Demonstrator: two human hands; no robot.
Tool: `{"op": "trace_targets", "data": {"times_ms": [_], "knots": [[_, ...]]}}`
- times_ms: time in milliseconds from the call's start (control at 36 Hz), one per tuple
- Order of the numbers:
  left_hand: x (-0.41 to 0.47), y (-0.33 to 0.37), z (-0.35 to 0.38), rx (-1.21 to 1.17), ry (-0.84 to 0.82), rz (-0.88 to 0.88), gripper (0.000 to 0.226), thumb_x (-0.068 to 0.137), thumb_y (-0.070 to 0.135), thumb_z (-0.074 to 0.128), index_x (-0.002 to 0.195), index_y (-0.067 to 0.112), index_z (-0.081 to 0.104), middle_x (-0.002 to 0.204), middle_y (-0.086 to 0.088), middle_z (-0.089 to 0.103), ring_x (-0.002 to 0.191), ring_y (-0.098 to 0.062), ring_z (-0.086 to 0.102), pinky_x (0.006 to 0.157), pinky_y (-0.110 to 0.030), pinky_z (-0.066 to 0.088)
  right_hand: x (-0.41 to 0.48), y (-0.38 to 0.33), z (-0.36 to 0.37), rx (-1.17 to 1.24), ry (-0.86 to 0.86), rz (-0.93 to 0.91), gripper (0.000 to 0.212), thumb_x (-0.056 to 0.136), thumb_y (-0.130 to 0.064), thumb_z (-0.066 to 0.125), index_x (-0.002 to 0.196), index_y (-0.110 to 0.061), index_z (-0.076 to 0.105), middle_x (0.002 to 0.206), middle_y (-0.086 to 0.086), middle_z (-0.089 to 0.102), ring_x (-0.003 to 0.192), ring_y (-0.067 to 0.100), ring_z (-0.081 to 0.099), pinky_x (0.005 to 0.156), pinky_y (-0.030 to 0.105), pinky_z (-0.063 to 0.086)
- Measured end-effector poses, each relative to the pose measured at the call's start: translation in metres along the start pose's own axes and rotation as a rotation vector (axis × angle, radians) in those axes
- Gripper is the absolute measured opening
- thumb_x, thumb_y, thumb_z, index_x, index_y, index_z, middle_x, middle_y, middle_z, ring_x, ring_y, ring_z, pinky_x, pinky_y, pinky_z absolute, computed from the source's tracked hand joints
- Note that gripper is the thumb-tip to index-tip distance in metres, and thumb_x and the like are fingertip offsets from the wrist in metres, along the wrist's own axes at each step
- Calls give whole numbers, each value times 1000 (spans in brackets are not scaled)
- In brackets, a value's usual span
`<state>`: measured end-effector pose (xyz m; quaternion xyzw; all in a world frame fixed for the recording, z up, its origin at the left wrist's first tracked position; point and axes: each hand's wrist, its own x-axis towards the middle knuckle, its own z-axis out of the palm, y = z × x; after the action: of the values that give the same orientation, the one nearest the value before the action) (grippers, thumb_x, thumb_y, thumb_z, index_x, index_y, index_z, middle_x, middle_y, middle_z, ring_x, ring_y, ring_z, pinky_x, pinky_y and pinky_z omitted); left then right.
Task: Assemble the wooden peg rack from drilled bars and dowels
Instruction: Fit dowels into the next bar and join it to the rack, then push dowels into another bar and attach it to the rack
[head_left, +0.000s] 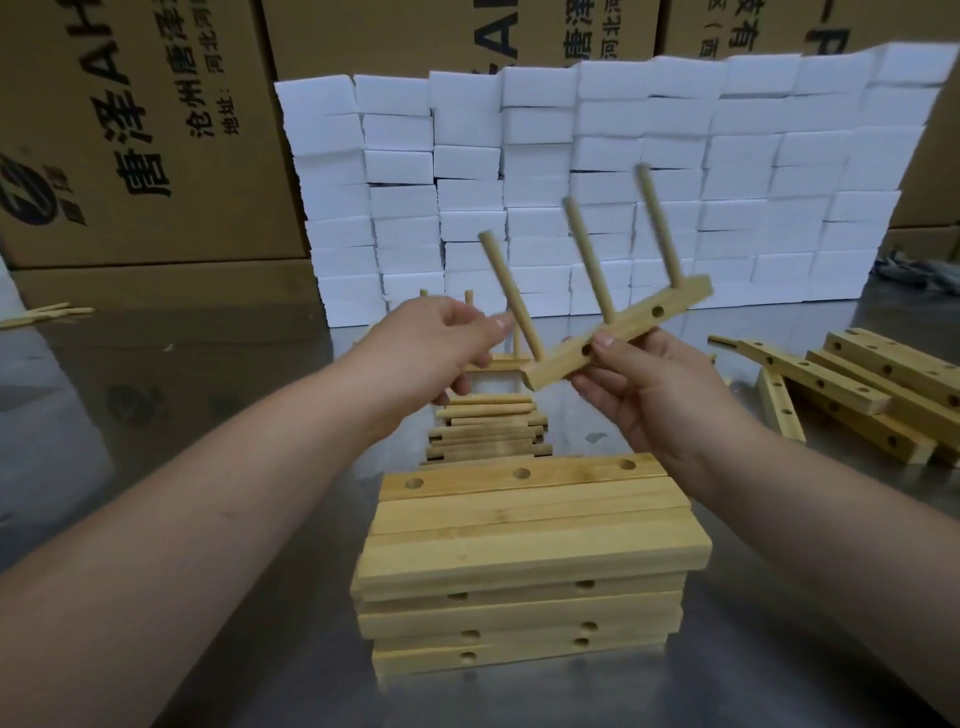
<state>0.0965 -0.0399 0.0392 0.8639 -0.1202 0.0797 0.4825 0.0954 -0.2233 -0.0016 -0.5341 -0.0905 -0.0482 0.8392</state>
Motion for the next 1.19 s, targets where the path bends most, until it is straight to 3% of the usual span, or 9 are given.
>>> {"op": "trace_targets", "data": {"times_ms": [83,167,361,500,639,833,944,1083,1194], "knots": [[-3,-3,4,151,-78,7,18,77,57,58,85,41,60,78,16,63,63,1,61,59,-20,46,1,1,0,34,42,3,8,90,-5,56,98,-2,55,97,14,68,87,18,71,65,17,53],[-3,-6,9,167,-107,30,18,79,49,64,94,39,62,83,20,64,61,6,61,58,-18,45,-2,4,1,18,18,18,5,91,-5,55,93,0,57,89,12,71,83,17,71,63,15,53],[-2,-9,14,267,-99,89,13,83,38,65,91,29,70,78,10,65,68,-5,59,60,-22,46,-8,4,3,-88,-46,40,10,93,-6,53,86,-4,60,70,1,73,65,6,70,46,7,44],[-1,-12,15,392,-54,106,15,85,36,63,90,25,70,83,-2,67,77,-21,62,63,-30,46,0,14,-2,-61,-86,50,9,93,-6,52,92,-4,61,80,4,74,79,13,71,60,13,52],[13,-29,-5,390,28,32,18,86,37,62,74,24,68,61,0,52,45,-11,38,47,-22,30,9,34,-16,-354,38,-1,7,94,-15,52,91,-21,54,64,-2,71,64,11,70,55,16,52],[51,-67,-28,431,66,-77,15,87,32,63,92,22,73,69,-5,53,61,-18,42,59,-27,34,15,41,-22,-380,60,9,8,94,-17,51,88,-19,56,60,-2,69,58,11,68,50,16,50],[72,-90,-31,509,31,-117,15,88,33,62,92,24,73,60,0,46,54,-15,36,50,-25,28,17,43,-23,-406,44,33,12,95,-16,51,84,-16,57,59,-1,68,56,11,67,47,16,48],[89,-114,-24,614,-81,-145,19,89,36,59,100,28,71,91,-1,68,76,-16,57,69,-29,45,17,44,-24,-425,11,42,15,95,-14,50,82,-14,57,57,-1,67,53,10,65,45,16,46],[102,-123,-16,597,-49,-134,26,88,37,59,112,27,66,95,9,64,79,-10,56,65,-25,40,16,45,-25,-429,-14,21,19,94,-11,50,78,-13,59,58,-1,68,55,10,66,46,16,47]]}}
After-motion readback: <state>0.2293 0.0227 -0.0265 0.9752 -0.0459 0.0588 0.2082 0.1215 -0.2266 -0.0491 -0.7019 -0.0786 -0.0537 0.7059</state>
